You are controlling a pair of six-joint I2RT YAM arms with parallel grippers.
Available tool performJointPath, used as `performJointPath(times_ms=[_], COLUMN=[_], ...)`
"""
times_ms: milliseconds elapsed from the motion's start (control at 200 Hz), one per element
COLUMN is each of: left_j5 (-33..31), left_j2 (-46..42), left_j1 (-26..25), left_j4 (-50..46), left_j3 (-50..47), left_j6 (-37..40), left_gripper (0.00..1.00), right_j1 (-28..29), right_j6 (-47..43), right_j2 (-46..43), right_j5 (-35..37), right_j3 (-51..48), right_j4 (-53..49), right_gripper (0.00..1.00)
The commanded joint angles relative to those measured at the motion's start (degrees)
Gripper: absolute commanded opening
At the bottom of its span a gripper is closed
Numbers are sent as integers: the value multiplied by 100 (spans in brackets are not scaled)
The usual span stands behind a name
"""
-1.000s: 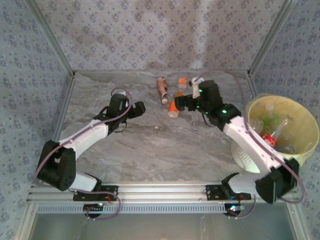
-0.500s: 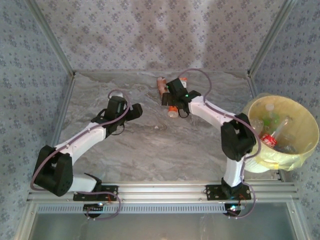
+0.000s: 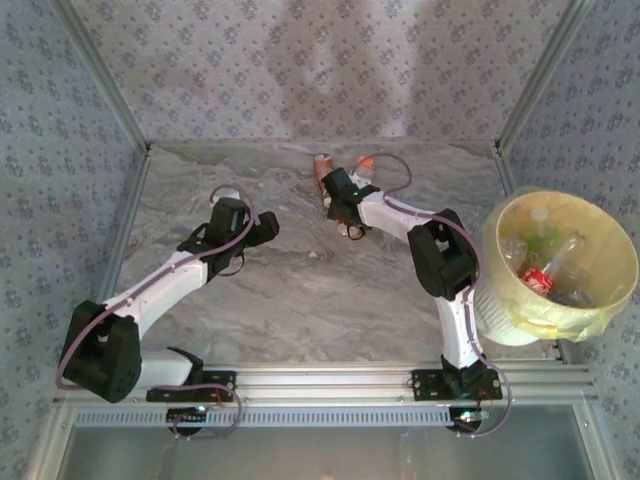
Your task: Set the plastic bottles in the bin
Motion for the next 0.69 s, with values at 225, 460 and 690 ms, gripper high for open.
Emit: performJointPath(times_ms=[225, 460, 690], left_j5=[-22, 17, 31], left_j2=[-4, -15, 24], left_j1=[49, 49, 49], left_j4=[26, 53, 52], left_j3=[-64, -102, -39], left_j6=[-82, -127, -127], left_gripper=[98, 98, 98], right_j1=[-94, -146, -103], right_j6=[244, -199, -837], right_j2=[414, 101, -997], right_j5=[154, -28, -61], right_j3=[60, -470, -1434], right_j4=[247, 736, 1595], right_gripper=[66, 55, 47])
